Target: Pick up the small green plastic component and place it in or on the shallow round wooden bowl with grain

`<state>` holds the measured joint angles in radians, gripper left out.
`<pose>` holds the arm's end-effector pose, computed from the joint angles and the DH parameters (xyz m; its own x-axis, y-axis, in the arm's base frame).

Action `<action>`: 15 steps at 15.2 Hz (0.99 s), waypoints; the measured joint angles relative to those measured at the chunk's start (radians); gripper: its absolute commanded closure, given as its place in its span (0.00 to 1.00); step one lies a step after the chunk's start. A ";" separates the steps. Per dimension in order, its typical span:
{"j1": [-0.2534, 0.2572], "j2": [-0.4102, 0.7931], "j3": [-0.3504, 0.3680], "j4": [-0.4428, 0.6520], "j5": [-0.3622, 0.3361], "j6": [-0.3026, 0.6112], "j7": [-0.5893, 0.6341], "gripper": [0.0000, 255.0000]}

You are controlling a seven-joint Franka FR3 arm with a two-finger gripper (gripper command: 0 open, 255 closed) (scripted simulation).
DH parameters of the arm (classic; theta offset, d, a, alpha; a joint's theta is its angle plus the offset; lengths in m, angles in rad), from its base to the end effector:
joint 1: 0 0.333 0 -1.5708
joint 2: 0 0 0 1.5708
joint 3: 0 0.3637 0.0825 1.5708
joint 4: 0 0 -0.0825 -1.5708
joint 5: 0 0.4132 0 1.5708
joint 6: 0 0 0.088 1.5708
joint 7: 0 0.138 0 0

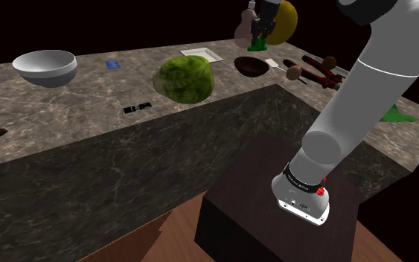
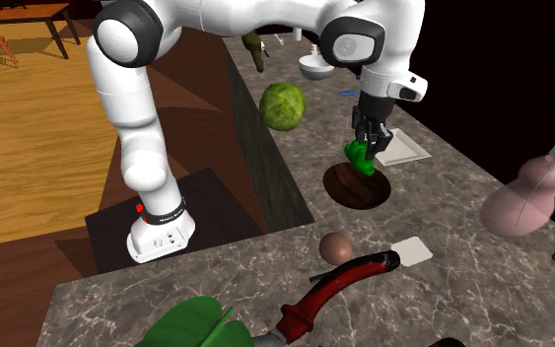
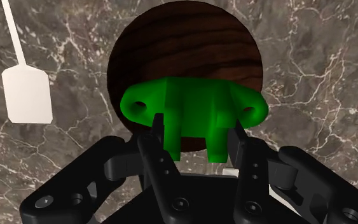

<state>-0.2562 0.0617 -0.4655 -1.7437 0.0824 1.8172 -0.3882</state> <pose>0.4713 -0.3941 0.5422 0.9378 -0.3451 0.0366 -0.3436 -0.9382 -0.0418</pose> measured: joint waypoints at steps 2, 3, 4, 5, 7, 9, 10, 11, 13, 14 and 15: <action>0.000 0.002 0.000 -0.025 0.001 0.026 -0.002 1.00; 0.000 0.002 0.000 -0.037 0.002 0.038 -0.004 1.00; 0.000 0.000 0.000 -0.054 0.001 0.054 -0.005 1.00; 0.001 0.005 0.001 -0.062 0.004 0.066 -0.005 1.00; 0.000 0.004 0.001 -0.086 0.004 0.089 -0.007 1.00; -0.002 0.014 -0.001 -0.103 0.010 0.115 -0.015 1.00; -0.002 0.016 -0.001 -0.115 0.011 0.129 -0.017 1.00; -0.001 0.016 0.000 -0.129 0.011 0.142 -0.016 1.00; -0.001 0.022 0.001 -0.145 0.015 0.163 -0.019 1.00; -0.001 0.023 0.001 -0.146 0.016 0.166 -0.019 1.00; -0.001 0.024 0.001 -0.147 0.017 0.168 -0.019 1.00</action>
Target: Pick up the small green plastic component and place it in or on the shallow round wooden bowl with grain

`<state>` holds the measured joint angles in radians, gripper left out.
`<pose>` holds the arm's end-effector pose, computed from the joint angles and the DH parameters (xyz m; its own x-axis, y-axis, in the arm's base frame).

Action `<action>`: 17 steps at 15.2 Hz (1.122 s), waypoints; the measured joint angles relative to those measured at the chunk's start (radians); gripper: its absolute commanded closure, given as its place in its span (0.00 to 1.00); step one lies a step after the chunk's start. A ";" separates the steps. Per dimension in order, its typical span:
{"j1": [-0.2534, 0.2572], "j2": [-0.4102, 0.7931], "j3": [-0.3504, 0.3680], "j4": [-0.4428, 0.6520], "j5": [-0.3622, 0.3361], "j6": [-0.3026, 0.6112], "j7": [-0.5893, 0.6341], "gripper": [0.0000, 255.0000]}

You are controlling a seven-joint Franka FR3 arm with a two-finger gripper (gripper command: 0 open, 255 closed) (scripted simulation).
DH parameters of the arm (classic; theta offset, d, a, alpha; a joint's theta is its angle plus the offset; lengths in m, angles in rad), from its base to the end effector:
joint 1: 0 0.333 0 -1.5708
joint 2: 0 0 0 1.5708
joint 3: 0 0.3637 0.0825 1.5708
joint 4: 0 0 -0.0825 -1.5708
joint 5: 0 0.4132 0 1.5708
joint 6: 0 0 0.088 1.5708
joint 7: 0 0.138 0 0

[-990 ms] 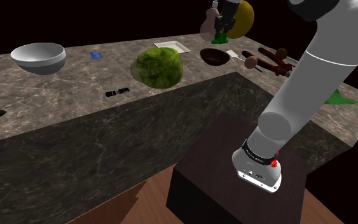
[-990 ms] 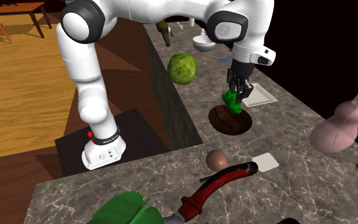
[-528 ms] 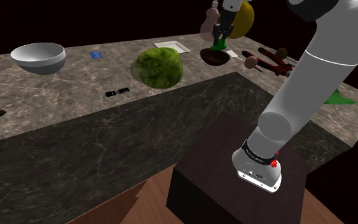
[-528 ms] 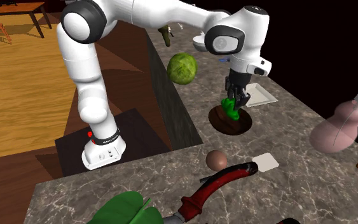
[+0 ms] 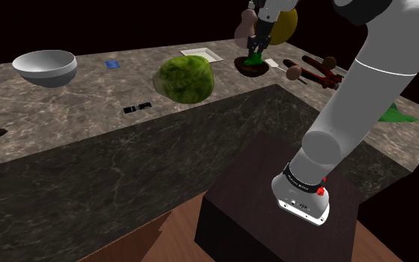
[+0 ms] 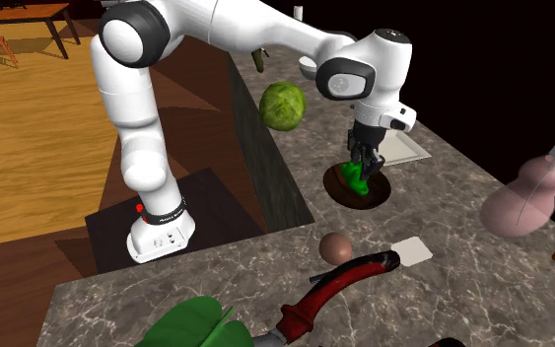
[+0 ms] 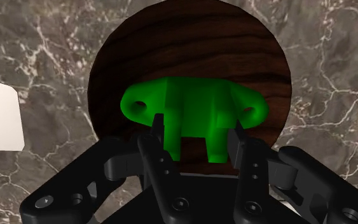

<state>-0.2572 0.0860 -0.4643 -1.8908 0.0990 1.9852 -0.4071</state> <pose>0.4708 -0.3940 0.4691 0.9379 -0.3449 0.0367 -0.3434 -0.9383 -0.0417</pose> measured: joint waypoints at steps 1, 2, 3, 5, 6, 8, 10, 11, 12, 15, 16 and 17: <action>0.000 0.000 0.000 0.000 0.000 0.001 0.000 1.00; 0.000 0.001 0.000 -0.001 0.000 0.001 -0.001 1.00; 0.000 0.001 0.000 -0.001 0.001 0.002 -0.001 1.00; 0.000 0.001 0.000 -0.001 0.001 0.002 -0.001 0.00; 0.000 0.001 0.000 -0.001 0.001 0.002 -0.001 0.00; 0.000 0.001 0.000 -0.001 0.001 0.002 -0.001 0.00; 0.000 0.001 0.000 -0.001 0.001 0.002 -0.001 0.00; 0.000 0.001 0.000 -0.001 0.001 0.002 -0.001 0.00; 0.000 -0.003 -0.001 0.010 -0.002 -0.012 0.001 0.00; -0.001 -0.019 -0.002 0.075 -0.012 -0.090 0.008 0.00; -0.001 -0.021 -0.003 0.088 -0.013 -0.105 0.009 0.00; -0.001 -0.023 -0.003 0.093 -0.014 -0.112 0.009 0.00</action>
<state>-0.2585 0.0626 -0.4675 -1.7980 0.0845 1.8736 -0.3977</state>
